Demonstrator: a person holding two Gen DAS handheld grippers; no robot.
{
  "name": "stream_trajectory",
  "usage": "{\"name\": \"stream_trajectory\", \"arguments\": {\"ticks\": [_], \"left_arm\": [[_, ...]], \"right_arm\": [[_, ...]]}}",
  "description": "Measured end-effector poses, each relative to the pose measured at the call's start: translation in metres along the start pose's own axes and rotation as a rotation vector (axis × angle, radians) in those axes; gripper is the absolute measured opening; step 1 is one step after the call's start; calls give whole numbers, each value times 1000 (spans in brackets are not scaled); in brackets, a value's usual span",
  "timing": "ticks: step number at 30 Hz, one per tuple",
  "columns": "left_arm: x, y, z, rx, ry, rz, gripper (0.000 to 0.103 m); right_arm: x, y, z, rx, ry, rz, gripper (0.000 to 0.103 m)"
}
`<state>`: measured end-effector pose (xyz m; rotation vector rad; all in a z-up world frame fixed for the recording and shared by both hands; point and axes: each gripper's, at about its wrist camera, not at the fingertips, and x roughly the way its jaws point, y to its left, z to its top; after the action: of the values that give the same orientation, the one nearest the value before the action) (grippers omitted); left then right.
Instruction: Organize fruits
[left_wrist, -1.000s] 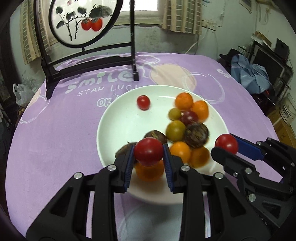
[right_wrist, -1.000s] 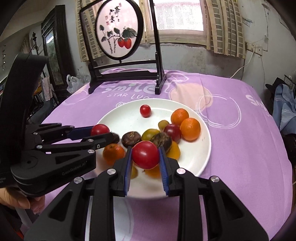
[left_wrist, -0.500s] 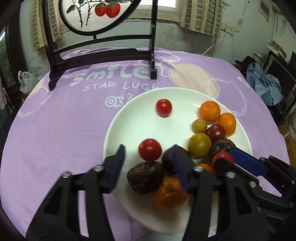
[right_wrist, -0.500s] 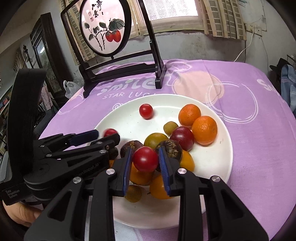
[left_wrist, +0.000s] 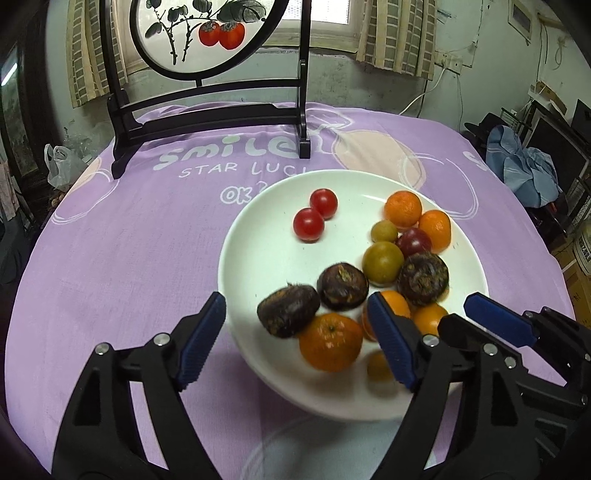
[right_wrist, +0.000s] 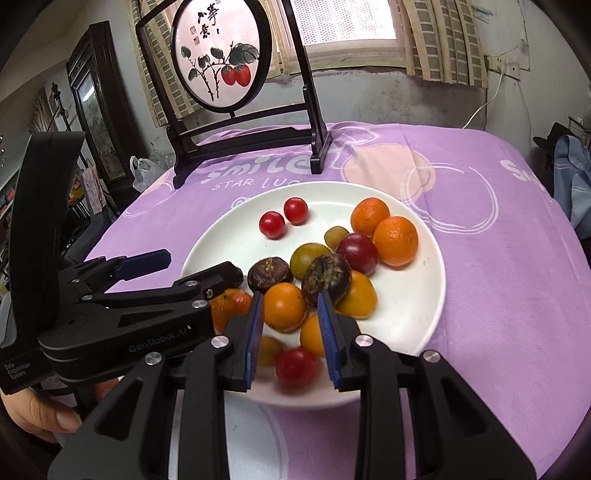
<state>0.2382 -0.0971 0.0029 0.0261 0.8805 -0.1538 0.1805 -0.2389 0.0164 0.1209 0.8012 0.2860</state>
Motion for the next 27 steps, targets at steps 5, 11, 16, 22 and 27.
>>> {"name": "stream_trajectory", "arguments": {"ticks": [5,11,16,22,27], "left_arm": [[-23,-1,-23,3,-13,0,88],[-43,0,-60,-4,-15,-1,90],[-55,2,-89,15,7,47,95],[-62,10,-113,13,13,69,95],[-69,15,-123,11,8,55,96]], "right_arm": [[-22,3,-20,-14,-22,-34,48],[-42,9,-50,-25,-15,-85,58],[-48,9,-74,-4,14,-98,59],[-50,9,-95,1,24,-116,59],[-57,12,-101,-4,9,-119,59]]}}
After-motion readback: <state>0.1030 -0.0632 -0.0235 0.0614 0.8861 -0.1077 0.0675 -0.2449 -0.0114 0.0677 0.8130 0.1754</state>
